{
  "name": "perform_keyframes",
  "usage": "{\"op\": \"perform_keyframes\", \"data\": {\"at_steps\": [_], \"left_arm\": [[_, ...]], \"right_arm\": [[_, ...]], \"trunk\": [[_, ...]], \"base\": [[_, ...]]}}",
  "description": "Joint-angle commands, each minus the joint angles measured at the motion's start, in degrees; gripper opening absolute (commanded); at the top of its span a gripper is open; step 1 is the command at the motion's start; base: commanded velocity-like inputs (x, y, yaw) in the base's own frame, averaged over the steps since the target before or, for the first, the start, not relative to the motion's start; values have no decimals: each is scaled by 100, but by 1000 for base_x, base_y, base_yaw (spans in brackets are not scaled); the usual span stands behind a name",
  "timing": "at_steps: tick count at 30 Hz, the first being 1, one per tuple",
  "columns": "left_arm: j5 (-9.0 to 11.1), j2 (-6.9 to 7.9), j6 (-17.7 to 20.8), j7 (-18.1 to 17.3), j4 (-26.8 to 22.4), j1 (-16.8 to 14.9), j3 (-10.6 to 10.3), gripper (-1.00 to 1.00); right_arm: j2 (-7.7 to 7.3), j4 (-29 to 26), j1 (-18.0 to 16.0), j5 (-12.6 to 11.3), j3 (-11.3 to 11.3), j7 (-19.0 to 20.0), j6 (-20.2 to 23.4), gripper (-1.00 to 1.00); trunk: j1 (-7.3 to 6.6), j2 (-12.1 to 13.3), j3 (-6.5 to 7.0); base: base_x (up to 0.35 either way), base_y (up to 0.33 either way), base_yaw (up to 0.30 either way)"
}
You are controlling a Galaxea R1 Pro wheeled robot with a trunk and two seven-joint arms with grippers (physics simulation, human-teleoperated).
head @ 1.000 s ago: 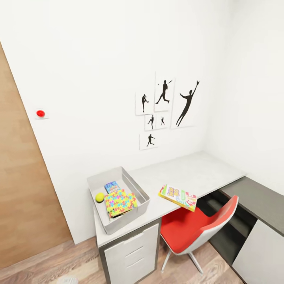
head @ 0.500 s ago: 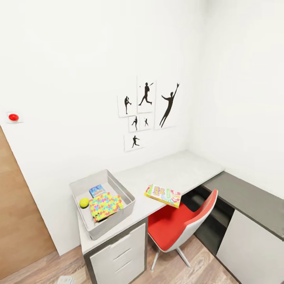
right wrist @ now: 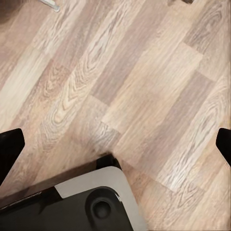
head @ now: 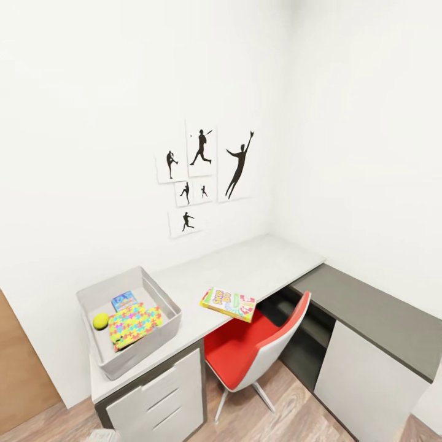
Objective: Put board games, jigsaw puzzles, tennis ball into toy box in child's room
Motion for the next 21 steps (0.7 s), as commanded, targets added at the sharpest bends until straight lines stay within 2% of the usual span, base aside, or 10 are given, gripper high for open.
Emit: {"op": "perform_keyframes", "data": {"at_steps": [1, 10, 21], "left_arm": [[30, 1, 20, -12, 3, -2, 9, 100], [34, 1, 20, 46, 3, -2, 12, 100], [34, 1, 20, 62, 3, -2, 19, 100]], "right_arm": [[-7, -10, -1, -43, 44, -36, 16, 100], [-3, -16, -1, -30, 60, -36, 14, 100], [2, -18, -1, -21, 85, -48, 13, 100]], "trunk": [[2, -4, -2], [2, -4, -1], [2, -4, -1]], "base": [[0, -298, -14], [0, -304, 39], [0, -311, 253]]}}
